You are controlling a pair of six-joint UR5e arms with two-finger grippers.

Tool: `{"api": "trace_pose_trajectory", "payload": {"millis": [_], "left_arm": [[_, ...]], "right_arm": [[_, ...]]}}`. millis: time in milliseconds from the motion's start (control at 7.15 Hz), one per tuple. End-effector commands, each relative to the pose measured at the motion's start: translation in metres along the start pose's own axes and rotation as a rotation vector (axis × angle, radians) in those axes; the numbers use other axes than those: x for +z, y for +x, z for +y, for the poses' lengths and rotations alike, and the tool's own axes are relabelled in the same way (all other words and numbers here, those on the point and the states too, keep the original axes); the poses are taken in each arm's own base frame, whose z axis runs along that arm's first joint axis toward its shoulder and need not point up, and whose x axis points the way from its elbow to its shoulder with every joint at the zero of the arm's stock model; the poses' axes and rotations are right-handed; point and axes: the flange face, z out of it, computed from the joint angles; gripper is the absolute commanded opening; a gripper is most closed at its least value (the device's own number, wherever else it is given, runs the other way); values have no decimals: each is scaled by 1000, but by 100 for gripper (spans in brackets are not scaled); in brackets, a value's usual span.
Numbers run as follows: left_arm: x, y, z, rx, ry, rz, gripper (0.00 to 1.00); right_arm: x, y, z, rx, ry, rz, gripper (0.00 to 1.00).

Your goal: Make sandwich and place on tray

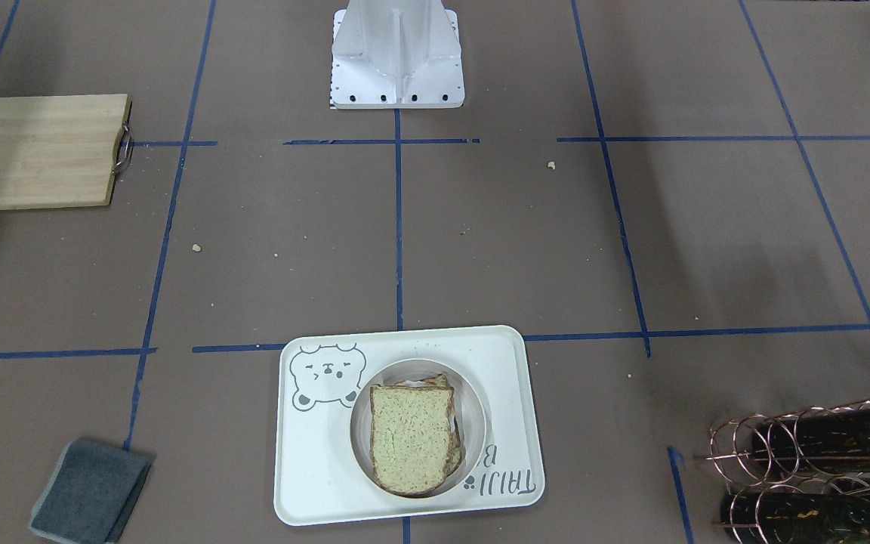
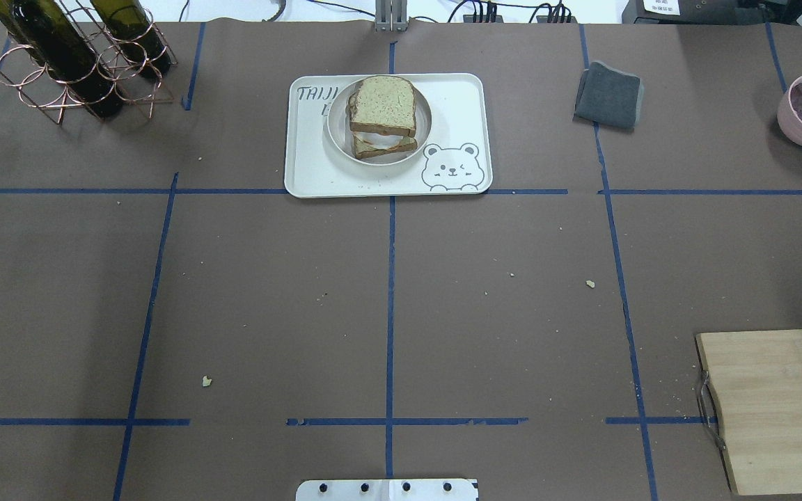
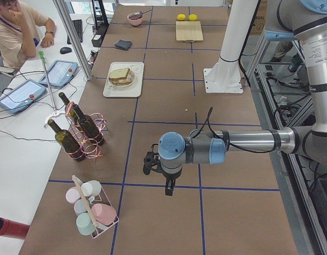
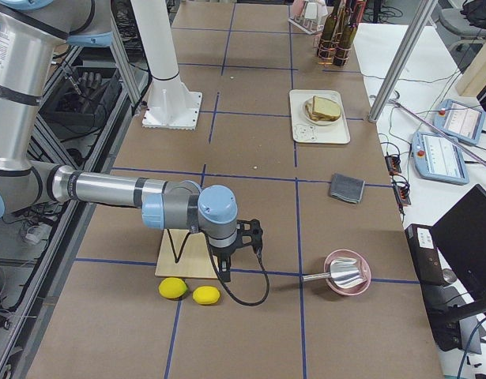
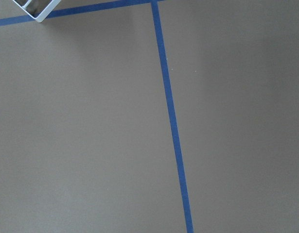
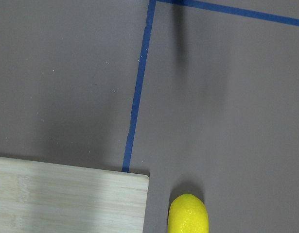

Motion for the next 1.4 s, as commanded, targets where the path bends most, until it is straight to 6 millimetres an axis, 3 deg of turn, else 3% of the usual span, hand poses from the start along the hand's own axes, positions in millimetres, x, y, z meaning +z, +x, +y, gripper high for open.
{"api": "trace_pose_trajectory", "payload": {"millis": [0, 140, 1259], "left_arm": [[-7, -1, 4, 1, 16, -3, 100], [0, -10, 3, -20, 1, -6, 100], [-1, -9, 4, -16, 6, -7, 100]], "right_arm": [[1, 0, 2, 3, -2, 0, 100], [1, 1, 2, 2, -2, 3, 100], [-2, -2, -1, -6, 5, 1, 100]]}}
